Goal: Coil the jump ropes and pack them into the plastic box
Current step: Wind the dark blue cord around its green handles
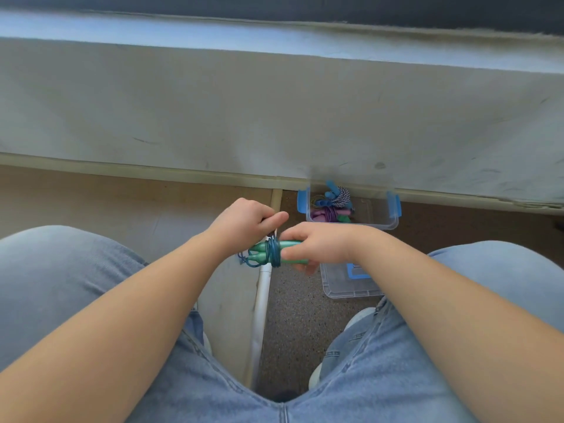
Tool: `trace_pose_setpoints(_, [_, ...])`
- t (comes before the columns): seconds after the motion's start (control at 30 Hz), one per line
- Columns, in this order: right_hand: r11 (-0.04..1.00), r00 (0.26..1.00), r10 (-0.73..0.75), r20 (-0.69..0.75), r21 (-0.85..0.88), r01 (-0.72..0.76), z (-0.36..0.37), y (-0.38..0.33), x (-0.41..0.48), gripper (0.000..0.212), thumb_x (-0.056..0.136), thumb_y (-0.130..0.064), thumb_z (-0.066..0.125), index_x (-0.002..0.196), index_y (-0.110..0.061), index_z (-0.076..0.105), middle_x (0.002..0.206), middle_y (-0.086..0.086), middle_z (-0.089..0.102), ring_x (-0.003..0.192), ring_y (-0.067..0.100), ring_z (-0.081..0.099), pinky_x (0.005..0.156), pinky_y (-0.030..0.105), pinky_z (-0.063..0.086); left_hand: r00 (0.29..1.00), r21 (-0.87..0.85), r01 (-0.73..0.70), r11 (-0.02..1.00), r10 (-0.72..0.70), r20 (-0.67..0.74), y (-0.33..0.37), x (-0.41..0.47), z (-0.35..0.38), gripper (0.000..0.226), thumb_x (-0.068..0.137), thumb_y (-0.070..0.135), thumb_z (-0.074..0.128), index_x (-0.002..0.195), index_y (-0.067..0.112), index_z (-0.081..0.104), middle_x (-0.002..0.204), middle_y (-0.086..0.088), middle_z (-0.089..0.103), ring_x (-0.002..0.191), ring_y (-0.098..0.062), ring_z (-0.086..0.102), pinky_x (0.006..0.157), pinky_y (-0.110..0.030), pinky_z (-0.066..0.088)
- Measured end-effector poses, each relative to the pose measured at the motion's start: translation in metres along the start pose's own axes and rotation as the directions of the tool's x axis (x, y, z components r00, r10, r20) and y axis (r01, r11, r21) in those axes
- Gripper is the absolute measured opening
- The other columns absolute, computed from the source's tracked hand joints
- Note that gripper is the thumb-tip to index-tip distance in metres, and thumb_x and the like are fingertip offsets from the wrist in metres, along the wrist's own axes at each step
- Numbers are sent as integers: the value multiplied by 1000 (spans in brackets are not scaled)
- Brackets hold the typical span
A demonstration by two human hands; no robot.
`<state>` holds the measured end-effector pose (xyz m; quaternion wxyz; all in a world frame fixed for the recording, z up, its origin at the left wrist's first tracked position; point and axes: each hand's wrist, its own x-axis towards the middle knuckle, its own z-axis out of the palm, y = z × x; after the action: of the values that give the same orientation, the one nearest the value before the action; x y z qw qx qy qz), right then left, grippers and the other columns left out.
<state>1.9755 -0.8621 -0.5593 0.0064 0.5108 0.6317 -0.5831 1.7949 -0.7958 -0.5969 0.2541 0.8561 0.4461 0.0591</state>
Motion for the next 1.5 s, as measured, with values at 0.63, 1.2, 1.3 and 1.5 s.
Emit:
trace_pose_setpoints(0.63, [544, 761, 180, -623, 708, 451, -25, 5, 5, 32, 100, -41, 55, 95, -12, 65, 62, -3, 52, 51, 10, 46, 58, 27, 45, 994, -585, 100, 804, -106, 24, 7, 0, 1, 11, 98, 22, 59, 99, 26, 70, 66, 11, 67, 61, -13, 65, 56, -28, 53])
trace_pose_setpoints(1.2, [911, 972, -129, -194, 365, 194, 4, -2, -2, 26, 100, -28, 58, 86, -10, 69, 70, 3, 68, 65, 10, 64, 64, 21, 50, 900, -984, 169, -56, -399, 177, 24, 4, -16, 9, 103, 23, 50, 107, 15, 52, 95, -7, 75, 96, -27, 73, 85, -48, 58])
trace_pose_setpoints(1.3, [845, 946, -152, -285, 459, 274, 2, -3, -3, 26, 101, -26, 56, 90, -6, 69, 69, 2, 68, 66, 13, 64, 65, 24, 52, 884, -951, 308, -2, -369, 287, 29, 2, -11, 15, 104, 31, 46, 108, 17, 49, 91, -9, 73, 71, -25, 71, 56, -35, 58])
trace_pose_setpoints(1.5, [795, 869, -76, -488, 497, 348, -11, 7, 1, 47, 90, -46, 64, 95, 1, 70, 74, 9, 66, 75, 27, 59, 77, 44, 50, 872, -872, 371, 318, -443, 209, 14, 9, -8, 14, 100, 35, 50, 104, 22, 54, 67, -1, 49, 42, -8, 31, 39, -17, 19])
